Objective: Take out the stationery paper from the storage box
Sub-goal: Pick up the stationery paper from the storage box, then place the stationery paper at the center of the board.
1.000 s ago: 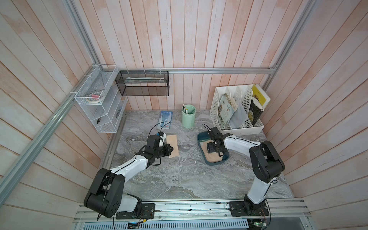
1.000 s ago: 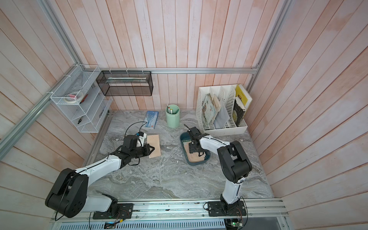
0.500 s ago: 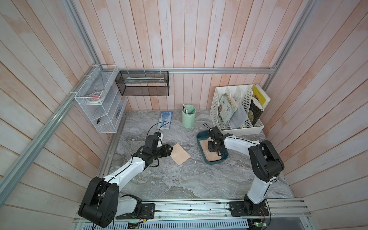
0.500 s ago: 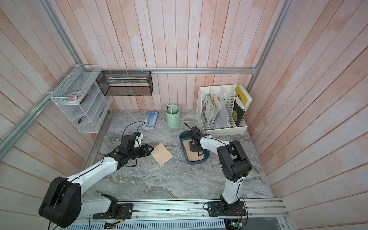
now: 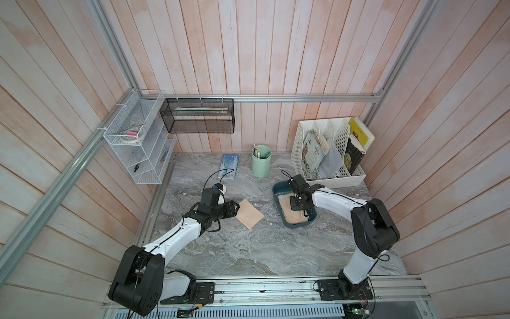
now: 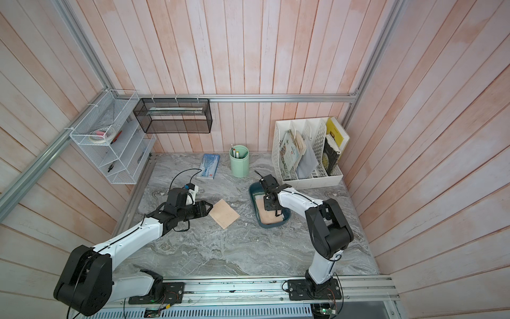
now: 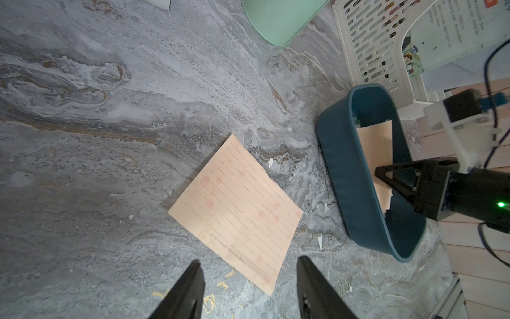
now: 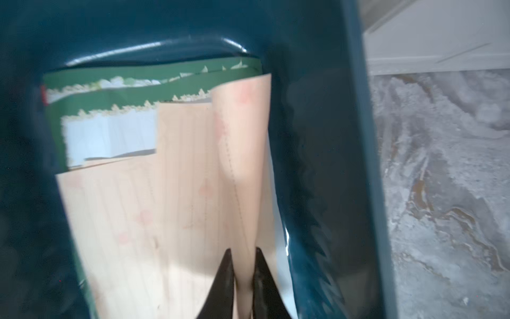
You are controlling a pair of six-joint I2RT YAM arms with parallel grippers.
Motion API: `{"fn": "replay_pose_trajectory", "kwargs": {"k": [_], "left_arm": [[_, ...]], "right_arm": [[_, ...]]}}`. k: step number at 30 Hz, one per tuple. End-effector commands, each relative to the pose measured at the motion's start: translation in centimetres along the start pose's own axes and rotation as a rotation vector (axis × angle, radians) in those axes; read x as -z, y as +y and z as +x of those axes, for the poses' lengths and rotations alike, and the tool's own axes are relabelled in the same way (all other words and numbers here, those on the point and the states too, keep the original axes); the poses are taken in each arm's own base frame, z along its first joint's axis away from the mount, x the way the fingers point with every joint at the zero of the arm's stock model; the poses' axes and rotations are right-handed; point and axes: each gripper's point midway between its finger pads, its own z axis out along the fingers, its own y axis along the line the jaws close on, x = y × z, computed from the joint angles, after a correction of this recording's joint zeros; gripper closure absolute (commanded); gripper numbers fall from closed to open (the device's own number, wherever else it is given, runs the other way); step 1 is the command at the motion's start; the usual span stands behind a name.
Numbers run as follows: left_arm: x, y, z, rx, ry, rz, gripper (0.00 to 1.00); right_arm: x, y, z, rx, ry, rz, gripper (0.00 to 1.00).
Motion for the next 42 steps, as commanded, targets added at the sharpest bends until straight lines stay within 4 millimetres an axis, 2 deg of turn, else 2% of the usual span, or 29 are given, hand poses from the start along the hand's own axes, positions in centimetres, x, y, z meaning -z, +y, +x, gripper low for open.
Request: {"fn": "replay_pose_trajectory", "kwargs": {"k": [1, 4, 10, 13, 17, 24, 29, 35, 42], "left_arm": [[0.2, -1.5, -1.7, -0.003, -0.029, 0.051, 0.43], [0.2, -3.1, -2.4, 0.003, -0.041, 0.124, 0.43], [1.0, -8.5, -3.8, -0.011, -0.062, 0.398, 0.43], [1.8, -11.5, -4.3, -0.041, -0.069, 0.563, 0.42], [3.1, -14.9, -4.3, -0.091, -0.072, 0.754, 0.42], [3.6, -17.4, -4.5, -0.139, -0.076, 0.847, 0.41], [3.3, -18.3, -5.1, -0.148, -0.092, 0.841, 0.42], [3.7, -19.8, -6.5, -0.172, -0.141, 0.871, 0.41], [3.0, -20.4, -6.8, -0.171, -0.126, 0.886, 0.42]], "right_arm": [[3.1, -0.5, -2.0, -0.017, -0.068, 0.009, 0.89], [4.4, -0.7, -2.8, -0.02, -0.094, 0.01, 0.89], [7.3, -0.6, -4.1, -0.032, -0.157, -0.038, 0.91], [9.4, 0.6, -5.0, -0.03, -0.196, -0.137, 0.91], [13.9, 3.0, -6.3, -0.015, -0.287, -0.307, 0.89], [21.2, 6.7, -6.7, 0.043, -0.424, -0.659, 0.87], [24.8, 8.9, -6.0, 0.097, -0.449, -0.872, 0.82], [25.1, 10.3, -5.6, 0.139, -0.416, -0.925, 0.82], [25.9, 11.4, -5.5, 0.167, -0.417, -0.944, 0.82]]}}
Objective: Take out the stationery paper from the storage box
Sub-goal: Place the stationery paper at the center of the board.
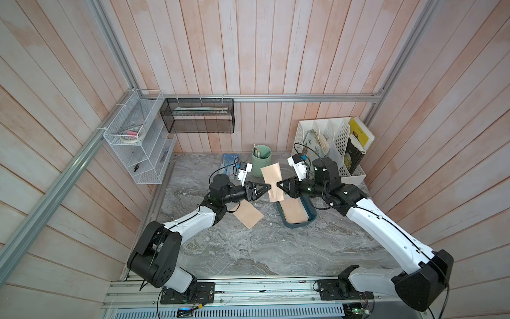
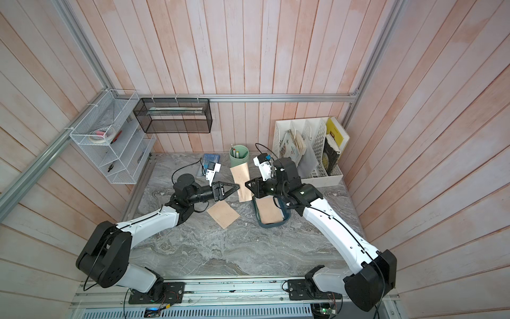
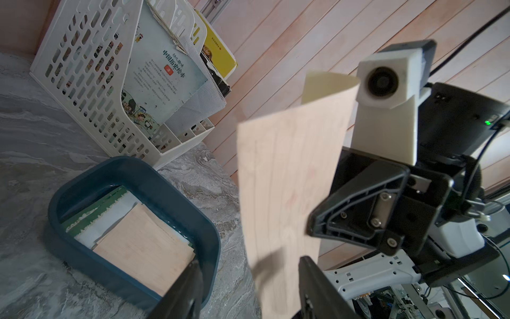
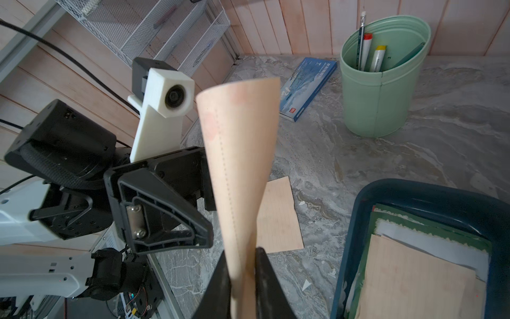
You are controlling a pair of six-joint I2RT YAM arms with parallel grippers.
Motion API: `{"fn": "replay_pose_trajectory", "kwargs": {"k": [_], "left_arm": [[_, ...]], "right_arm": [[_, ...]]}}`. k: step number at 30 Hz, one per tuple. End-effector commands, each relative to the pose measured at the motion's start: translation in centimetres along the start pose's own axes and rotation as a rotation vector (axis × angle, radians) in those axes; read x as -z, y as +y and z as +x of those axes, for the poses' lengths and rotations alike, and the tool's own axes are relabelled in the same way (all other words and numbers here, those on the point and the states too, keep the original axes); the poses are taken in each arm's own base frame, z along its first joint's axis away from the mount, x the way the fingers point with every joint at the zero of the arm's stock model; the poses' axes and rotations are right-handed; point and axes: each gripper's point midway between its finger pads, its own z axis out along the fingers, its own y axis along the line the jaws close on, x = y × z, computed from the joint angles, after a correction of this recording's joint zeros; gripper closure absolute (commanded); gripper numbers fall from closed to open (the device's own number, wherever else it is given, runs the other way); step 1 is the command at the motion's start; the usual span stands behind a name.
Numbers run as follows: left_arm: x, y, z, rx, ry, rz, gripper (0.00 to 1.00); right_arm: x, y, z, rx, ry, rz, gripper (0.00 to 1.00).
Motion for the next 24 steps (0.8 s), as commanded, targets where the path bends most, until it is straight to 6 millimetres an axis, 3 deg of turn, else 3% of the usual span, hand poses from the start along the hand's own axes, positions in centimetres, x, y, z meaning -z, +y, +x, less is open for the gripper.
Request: {"fn": "replay_pose_trajectory", "kwargs": {"k": [1, 3, 5, 15, 20, 24], "left_arm": [[-0.6, -0.5, -0.7, -0.015, -0.013, 0.026, 0.42], [-0.8, -0.7, -0.7, -0.016, -0.01, 0.037, 0.49], [-0.7, -0.8, -0.6, -0.015, -0.007, 0.038, 0.62], [-0.4, -0.7, -0.4, -0.013, -0.001, 0.004, 0.88], [-0.2, -0.5, -0.3, -0.014, 0.003, -0.017, 0.94], [0.0, -0.1, -0.1, -0.007, 0.01, -0.054, 0.96]], "right_arm": [[0.0, 1.1, -0.6, 0.026, -0.005, -0.031, 0.82], [-0.3, 0.8, -0.3, 0.022, 0.005, -0.017, 0.82], [-0.6, 0.2, -0.1, 0.015, 0.013, 0.004, 0.82], [-2.2, -2.4, 0.7, 0.004, 0.045, 0.105, 0.83], [-2.3, -2.5, 0.6, 0.009, 0.036, 0.11, 0.71], [-1.9, -3.2, 0.5, 0.008, 0.025, 0.157, 0.5]]}}
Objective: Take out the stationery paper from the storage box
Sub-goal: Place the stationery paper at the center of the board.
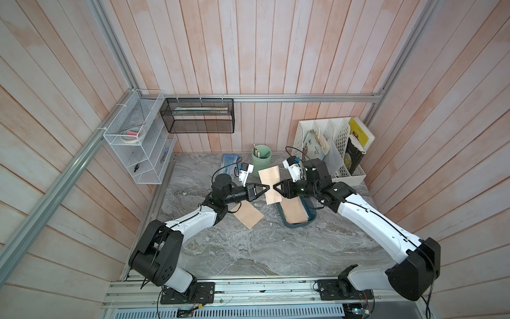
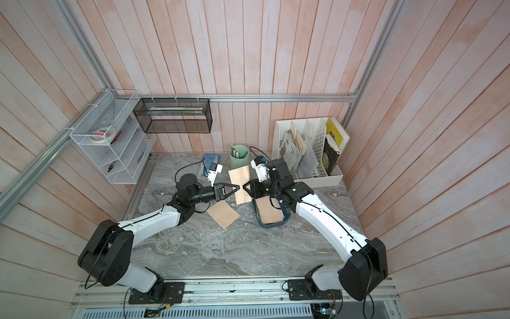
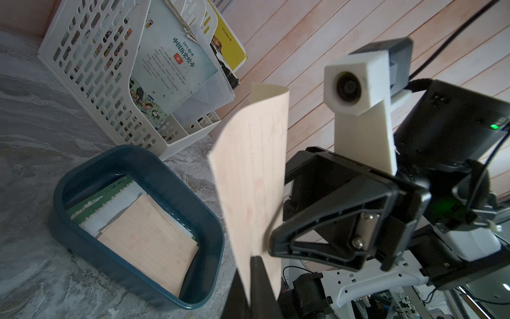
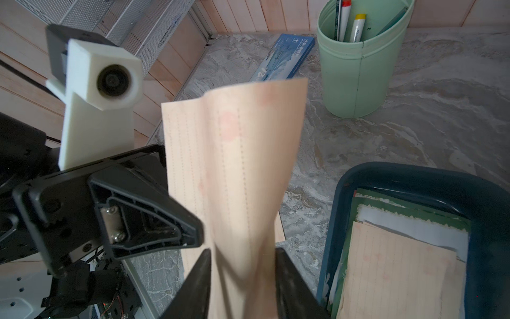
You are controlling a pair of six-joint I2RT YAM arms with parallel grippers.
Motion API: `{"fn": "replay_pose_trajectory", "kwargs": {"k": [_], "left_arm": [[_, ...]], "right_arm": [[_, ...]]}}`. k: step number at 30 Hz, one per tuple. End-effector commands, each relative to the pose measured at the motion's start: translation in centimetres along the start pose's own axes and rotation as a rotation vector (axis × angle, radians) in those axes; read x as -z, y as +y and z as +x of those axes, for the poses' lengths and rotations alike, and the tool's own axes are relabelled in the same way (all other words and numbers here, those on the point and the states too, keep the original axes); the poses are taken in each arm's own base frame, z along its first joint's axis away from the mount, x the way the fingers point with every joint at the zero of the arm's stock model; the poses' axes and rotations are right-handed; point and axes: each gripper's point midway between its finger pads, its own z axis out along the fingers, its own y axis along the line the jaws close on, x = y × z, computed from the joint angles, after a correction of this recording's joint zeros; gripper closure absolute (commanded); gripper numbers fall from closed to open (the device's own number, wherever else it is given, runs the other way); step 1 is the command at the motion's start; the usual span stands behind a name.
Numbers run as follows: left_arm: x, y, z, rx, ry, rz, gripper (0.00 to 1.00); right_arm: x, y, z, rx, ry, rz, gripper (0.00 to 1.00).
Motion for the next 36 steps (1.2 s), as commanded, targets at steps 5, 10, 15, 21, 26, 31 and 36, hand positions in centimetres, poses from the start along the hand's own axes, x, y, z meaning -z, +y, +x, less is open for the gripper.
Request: {"fn": "replay_pose_trajectory", "kwargs": {"k": [5, 10, 15, 21, 26, 31, 36], "left_arm": [[1.5, 2.2, -0.9, 0.004, -0.025, -0.177, 1.0], [5.5, 8.7, 0.7, 0.188, -0.035, -0.397, 1.0], [7.9, 11.3, 2.5, 0.245, -0.051, -0.478, 1.0], [7.9, 13.0, 4.7, 0.302, -0.006, -0.5, 1.0], [8.5, 14.9, 6.8, 0.341, 0.029, -0.568, 1.0], [9.2, 16.7, 8.7, 0.368, 0.081, -0.648, 1.0], [10.5, 17.8, 9.7, 0.382, 0.106, -0.75, 1.0]], "right_arm": [[1.2, -1.6, -0.5, 0.02, -0.033, 0.123, 0.4], [1.8, -4.6, 0.3, -0.011, -0.013, 0.239, 0.36], [1.7, -7.1, 1.6, -0.031, 0.025, 0.316, 0.34], [0.9, -11.4, 4.2, -0.095, 0.127, 0.461, 0.33], [-0.6, -14.0, 7.5, -0.11, 0.25, 0.537, 0.32], [-2.0, -16.8, 10.5, -0.135, 0.351, 0.612, 0.32], [-3.4, -18.3, 12.4, -0.151, 0.4, 0.624, 0.32]]}}
